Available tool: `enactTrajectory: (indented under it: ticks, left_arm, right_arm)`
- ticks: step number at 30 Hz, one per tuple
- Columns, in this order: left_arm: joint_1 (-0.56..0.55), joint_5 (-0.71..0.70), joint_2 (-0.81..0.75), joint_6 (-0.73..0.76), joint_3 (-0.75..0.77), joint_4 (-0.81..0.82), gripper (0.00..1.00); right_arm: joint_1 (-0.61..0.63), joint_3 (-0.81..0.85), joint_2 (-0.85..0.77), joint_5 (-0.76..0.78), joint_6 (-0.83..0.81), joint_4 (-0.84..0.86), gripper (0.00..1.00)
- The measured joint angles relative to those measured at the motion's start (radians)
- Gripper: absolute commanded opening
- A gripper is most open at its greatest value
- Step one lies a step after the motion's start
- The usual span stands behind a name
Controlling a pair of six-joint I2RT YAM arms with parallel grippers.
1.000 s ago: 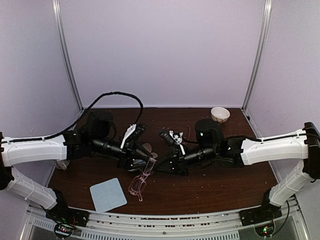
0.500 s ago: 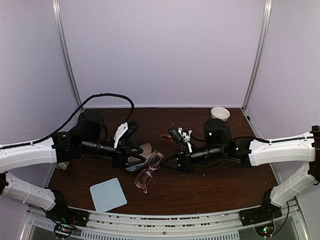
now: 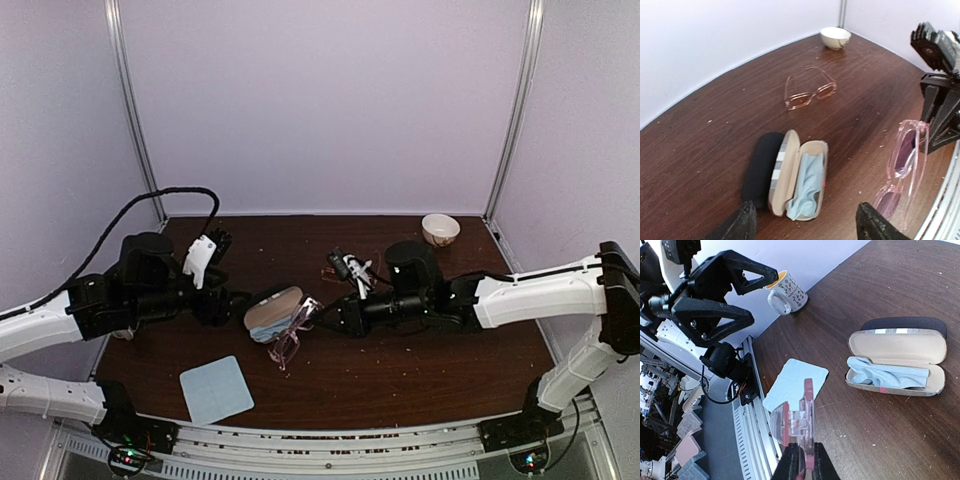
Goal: Organize the sunglasses
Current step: Place the sunglasses in the sunglasses case.
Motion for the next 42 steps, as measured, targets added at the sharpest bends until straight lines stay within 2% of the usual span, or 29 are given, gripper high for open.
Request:
enactTrajectory:
  ticks: [5,10,20,42]
  left_arm:
    - [0.001,-0.124,-0.033,-0.031,-0.047,-0.029,0.86]
    - [0.002,-0.194,-0.035,-0.047,-0.074,-0.042,0.93]
    - [0.019,-0.261,-0.035,-0.068,-0.115,-0.042,0.94]
    - [0.047,-0.278,-0.003,-0.075,-0.190,0.010,0.92]
  right_arm:
    - [0.000,0.099,0.074,0.019,0.042,-0.011,0.00]
    - [-0.005,0.208,0.172,0.020,0.094,-0.014,0.00]
    - [-0.040,0.337,0.340,-0.020,0.198,-0.050,0.00]
    - [-0.084,0.506,0.517,-0.103,0.331,-0.081,0.00]
